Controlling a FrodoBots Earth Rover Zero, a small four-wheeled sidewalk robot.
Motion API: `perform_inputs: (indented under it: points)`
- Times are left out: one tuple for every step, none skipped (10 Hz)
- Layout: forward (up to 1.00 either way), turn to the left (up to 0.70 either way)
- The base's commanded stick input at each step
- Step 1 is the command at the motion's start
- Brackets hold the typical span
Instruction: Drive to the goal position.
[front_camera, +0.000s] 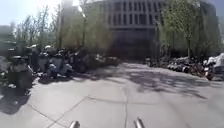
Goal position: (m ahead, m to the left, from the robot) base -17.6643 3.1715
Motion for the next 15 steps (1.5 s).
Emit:
perform_inputs:
  points:
    - [0.0,0.0]
    - [0.0,-0.09]
    - [0.0,-0.54]
    - [0.0,-1.0]
    - [0.0,-1.0]
    - [0.0,-1.0]
    - [0.0,-1.0]
    - [0.0,-1.0]
    - [0.0,-1.0]
    - [0.0,-1.0]
    - [0.0,-1.0]
    - [0.0,-1.0]
    - [0.0,-1.0]
    - [0.0,-1.0]
    - [0.0,-1.0]
